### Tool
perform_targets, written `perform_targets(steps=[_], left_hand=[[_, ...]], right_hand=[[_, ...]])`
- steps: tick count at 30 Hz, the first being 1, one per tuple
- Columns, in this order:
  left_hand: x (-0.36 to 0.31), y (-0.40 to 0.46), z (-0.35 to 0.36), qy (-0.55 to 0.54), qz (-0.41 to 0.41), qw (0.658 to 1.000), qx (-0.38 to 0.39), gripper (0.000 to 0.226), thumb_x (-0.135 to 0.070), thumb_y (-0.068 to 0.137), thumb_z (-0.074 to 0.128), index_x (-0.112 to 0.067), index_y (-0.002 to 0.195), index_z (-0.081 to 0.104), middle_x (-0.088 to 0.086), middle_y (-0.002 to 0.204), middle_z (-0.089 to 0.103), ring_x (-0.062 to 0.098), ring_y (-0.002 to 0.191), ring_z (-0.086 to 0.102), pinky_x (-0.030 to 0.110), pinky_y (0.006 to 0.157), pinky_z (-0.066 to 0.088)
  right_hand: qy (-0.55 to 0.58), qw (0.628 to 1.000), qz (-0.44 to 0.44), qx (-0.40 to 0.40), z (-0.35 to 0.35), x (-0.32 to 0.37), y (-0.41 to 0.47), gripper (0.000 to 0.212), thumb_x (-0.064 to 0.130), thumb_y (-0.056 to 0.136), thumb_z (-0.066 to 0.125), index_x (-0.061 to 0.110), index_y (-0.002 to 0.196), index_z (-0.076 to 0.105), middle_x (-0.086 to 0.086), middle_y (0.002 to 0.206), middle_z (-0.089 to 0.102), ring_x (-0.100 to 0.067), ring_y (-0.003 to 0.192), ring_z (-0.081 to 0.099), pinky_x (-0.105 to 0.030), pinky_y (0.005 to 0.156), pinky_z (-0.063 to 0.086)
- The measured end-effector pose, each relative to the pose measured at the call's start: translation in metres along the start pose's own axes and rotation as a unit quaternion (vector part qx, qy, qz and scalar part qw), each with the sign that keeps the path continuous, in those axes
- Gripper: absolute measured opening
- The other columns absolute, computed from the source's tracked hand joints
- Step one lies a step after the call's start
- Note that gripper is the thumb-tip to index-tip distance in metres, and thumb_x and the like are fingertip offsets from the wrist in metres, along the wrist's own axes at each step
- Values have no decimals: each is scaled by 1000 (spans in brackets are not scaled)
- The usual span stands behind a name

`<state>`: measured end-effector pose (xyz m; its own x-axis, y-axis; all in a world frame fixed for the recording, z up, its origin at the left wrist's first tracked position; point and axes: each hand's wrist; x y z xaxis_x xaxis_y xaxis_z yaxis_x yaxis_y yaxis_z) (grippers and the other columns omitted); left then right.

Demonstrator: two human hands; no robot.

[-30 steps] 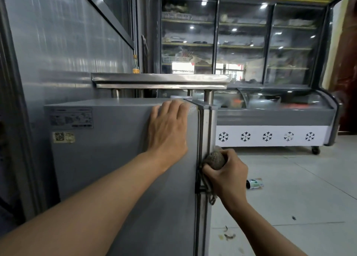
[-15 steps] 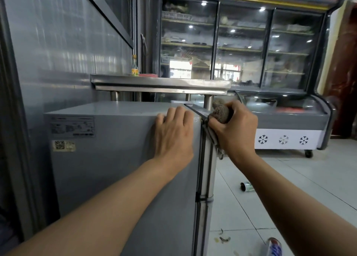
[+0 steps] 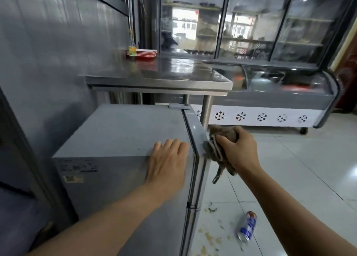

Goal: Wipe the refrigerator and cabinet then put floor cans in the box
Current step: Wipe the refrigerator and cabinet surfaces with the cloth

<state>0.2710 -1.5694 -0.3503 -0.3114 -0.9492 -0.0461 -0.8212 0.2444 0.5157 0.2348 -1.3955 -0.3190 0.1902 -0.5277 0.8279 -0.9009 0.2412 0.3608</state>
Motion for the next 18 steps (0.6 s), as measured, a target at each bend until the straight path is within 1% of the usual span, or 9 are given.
perform_targets(steps=[2,4,5,7,9,11,14,16,18], left_hand=[[2,5,-10,-19,-6,999,47,37,-5,73,43,-20,107,47,-1,106,53,22,98,49,33,82,34],[3,11,-18,-48,-23,995,86,38,-7,76,47,-21,110,44,-2,109,49,21,101,49,31,83,32],[4,14,-21,-58,-31,993,101,38,-8,77,49,-21,113,42,-2,112,48,21,103,49,31,84,31],[4,21,-27,-64,-47,988,133,43,-11,80,49,-20,122,41,-1,121,49,21,110,49,30,90,32],[3,30,-32,-61,-75,981,168,47,-12,82,49,-20,128,39,0,124,54,22,110,51,30,90,34],[1,40,-35,-51,-105,975,190,45,-13,81,49,-20,125,39,3,117,60,25,103,55,32,84,38],[0,57,-40,-58,-146,962,224,41,-11,81,50,-19,119,39,3,110,63,29,95,60,39,78,48],[0,68,-42,-59,-163,955,242,39,-9,81,49,-18,117,39,4,108,62,30,93,61,41,73,50],[0,75,-41,-67,-177,948,256,34,-9,80,51,-16,111,40,6,110,59,29,98,58,41,75,49]], right_hand=[[16,997,-25,77,-8,9,1,18,12,83,63,20,99,61,0,98,60,-11,85,59,-22,73,48],[-15,985,-90,149,-11,17,-1,29,3,81,62,18,106,63,3,115,54,-6,100,53,-12,87,40],[-52,974,-131,179,-10,19,-2,33,-1,80,62,15,109,65,2,122,53,-10,107,50,-13,91,37],[-148,940,-197,236,-3,17,-4,38,-1,80,61,11,116,65,-2,134,50,-21,118,45,-21,97,36],[-198,916,-195,289,3,13,-4,46,6,83,61,15,128,58,1,146,40,-23,130,36,-23,104,30],[-205,909,-176,318,8,7,1,55,17,87,61,18,139,45,5,154,25,-17,140,21,-15,110,15],[-223,889,-182,355,15,2,16,62,30,91,56,17,147,31,2,158,12,-18,146,8,-16,112,2],[-226,879,-182,379,19,2,29,62,30,93,53,15,148,29,-1,159,10,-20,146,4,-17,112,-4],[-223,873,-171,398,25,2,44,62,27,93,53,13,148,27,-3,159,8,-20,147,2,-22,116,-2]])
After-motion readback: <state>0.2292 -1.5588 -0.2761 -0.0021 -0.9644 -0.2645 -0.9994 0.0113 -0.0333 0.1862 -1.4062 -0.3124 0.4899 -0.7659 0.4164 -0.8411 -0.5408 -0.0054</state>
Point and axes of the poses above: each hand's wrist, its own y-axis towards the middle knuckle, its own z-axis out of the palm, x = y × z
